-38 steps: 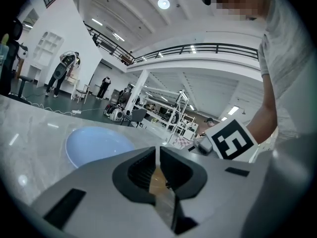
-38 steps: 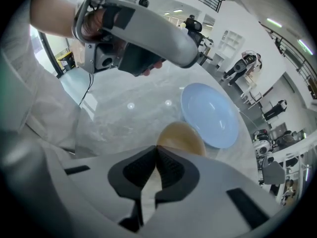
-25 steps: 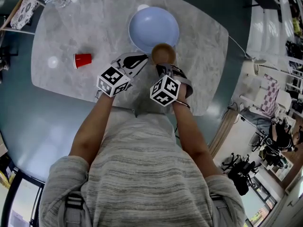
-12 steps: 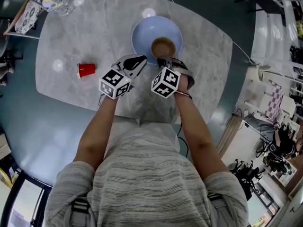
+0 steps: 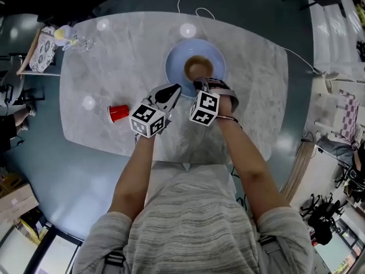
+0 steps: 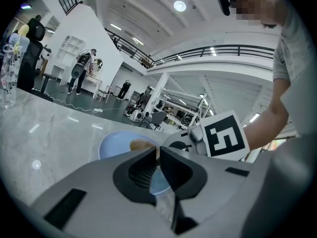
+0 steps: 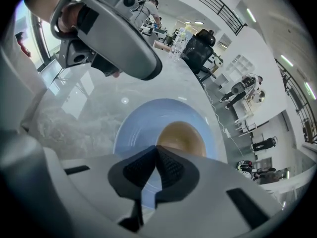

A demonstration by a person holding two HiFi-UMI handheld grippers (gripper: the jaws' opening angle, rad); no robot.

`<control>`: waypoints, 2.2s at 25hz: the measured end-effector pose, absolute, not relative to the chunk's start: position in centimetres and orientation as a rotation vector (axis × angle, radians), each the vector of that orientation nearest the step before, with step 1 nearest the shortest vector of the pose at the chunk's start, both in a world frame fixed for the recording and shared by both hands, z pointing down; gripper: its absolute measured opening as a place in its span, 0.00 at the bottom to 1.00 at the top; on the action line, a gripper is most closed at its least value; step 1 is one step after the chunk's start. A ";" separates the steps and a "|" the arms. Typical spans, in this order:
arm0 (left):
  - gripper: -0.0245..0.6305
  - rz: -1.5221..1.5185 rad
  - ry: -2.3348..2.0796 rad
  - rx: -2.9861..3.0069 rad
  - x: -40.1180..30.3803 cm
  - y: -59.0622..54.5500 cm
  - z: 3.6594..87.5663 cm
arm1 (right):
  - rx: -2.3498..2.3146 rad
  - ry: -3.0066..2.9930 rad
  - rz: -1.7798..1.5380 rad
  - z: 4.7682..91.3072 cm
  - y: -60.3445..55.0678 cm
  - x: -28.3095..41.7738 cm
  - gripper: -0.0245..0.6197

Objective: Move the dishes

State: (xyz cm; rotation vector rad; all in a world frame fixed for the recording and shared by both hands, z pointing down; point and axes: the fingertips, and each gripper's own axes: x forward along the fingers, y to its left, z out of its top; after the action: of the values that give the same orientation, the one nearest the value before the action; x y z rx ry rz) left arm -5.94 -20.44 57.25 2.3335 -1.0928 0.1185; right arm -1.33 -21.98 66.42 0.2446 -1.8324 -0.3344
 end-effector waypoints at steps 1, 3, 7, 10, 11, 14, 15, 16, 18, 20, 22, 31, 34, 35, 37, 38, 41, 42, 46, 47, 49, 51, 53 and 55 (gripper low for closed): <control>0.09 0.124 -1.091 2.331 -5.7 -20.5 57.3 | 0.240 -1.835 -0.334 66.5 -22.1 -1.1 0.07; 0.09 0.133 -1.088 2.327 -5.4 -20.7 57.3 | 0.234 -1.844 -0.331 66.6 -22.3 -0.9 0.07; 0.09 0.137 -1.080 2.320 -5.6 -20.8 57.4 | 0.259 -1.881 -0.308 66.4 -22.5 -1.4 0.07; 0.09 0.134 -1.075 2.316 -5.4 -20.7 57.3 | 0.277 -1.909 -0.265 66.3 -22.4 -1.5 0.16; 0.09 0.133 -1.073 2.316 -5.3 -20.7 57.3 | 0.283 -1.916 -0.248 66.2 -22.4 -1.4 0.19; 0.09 0.131 -1.068 2.317 -5.2 -20.7 57.2 | 0.311 -1.937 -0.207 65.9 -22.5 -1.4 0.19; 0.09 0.131 -1.068 2.319 -5.2 -20.6 57.1 | 0.324 -1.948 -0.192 65.7 -22.5 -1.5 0.19; 0.09 0.130 -1.068 2.320 -5.2 -20.6 57.1 | 0.337 -1.961 -0.173 65.4 -22.5 -1.5 0.19; 0.09 0.126 -1.070 2.323 -5.2 -20.5 56.8 | 0.362 -1.992 -0.131 64.8 -22.5 -1.7 0.19; 0.09 0.121 -1.070 2.327 -5.2 -20.5 56.5 | 0.387 -2.021 -0.093 64.2 -22.4 -1.9 0.19; 0.09 0.117 -1.074 2.330 -5.5 -20.3 56.2 | 0.420 -2.052 -0.053 63.6 -22.3 -2.2 0.19; 0.09 0.069 -1.135 2.329 -7.5 -18.6 54.1 | 0.575 -2.226 0.093 59.5 -20.7 -5.3 0.18; 0.09 0.082 -1.152 2.332 -8.3 -17.7 54.0 | 0.623 -2.294 0.155 58.2 -20.1 -6.4 0.17; 0.09 0.083 -1.159 2.333 -8.6 -17.3 53.9 | 0.636 -2.314 0.172 57.7 -19.8 -6.8 0.16; 0.09 0.085 -1.177 2.336 -9.1 -16.4 53.4 | 0.652 -2.353 0.199 56.9 -19.3 -7.3 0.14; 0.09 0.089 -1.187 2.340 -9.4 -15.9 53.1 | 0.655 -2.371 0.206 56.5 -19.0 -7.6 0.12; 0.09 0.096 -1.212 2.348 -10.7 -14.4 52.6 | 0.636 -2.416 0.194 55.5 -18.1 -9.0 0.10; 0.09 0.096 -1.220 2.348 -11.3 -13.8 52.5 | 0.620 -2.423 0.183 55.4 -17.6 -9.7 0.10; 0.09 0.093 -1.270 2.325 -13.9 -11.5 52.6 | 0.504 -2.430 0.139 55.3 -15.4 -12.9 0.09; 0.09 0.091 -1.285 2.317 -14.5 -10.9 52.7 | 0.464 -2.427 0.120 55.3 -14.8 -13.8 0.09; 0.09 0.089 -1.314 2.301 -16.1 -9.8 52.8 | 0.376 -2.415 0.069 55.5 -13.4 -15.7 0.09; 0.09 0.094 -1.346 2.285 -17.7 -8.7 52.9 | 0.278 -2.395 0.013 56.0 -11.9 -17.6 0.09; 0.09 0.097 -1.384 2.266 -19.1 -7.6 53.2 | 0.183 -2.369 -0.044 56.6 -10.6 -19.1 0.09; 0.09 0.092 -1.425 2.241 -20.6 -6.6 53.2 | 0.093 -2.343 -0.100 56.9 -9.4 -20.7 0.09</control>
State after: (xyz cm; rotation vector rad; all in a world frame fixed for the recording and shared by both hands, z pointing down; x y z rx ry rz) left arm -20.64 -6.56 53.24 2.2414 -1.4247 0.0923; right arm -20.71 -9.39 56.86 0.0929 -2.3429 -0.1005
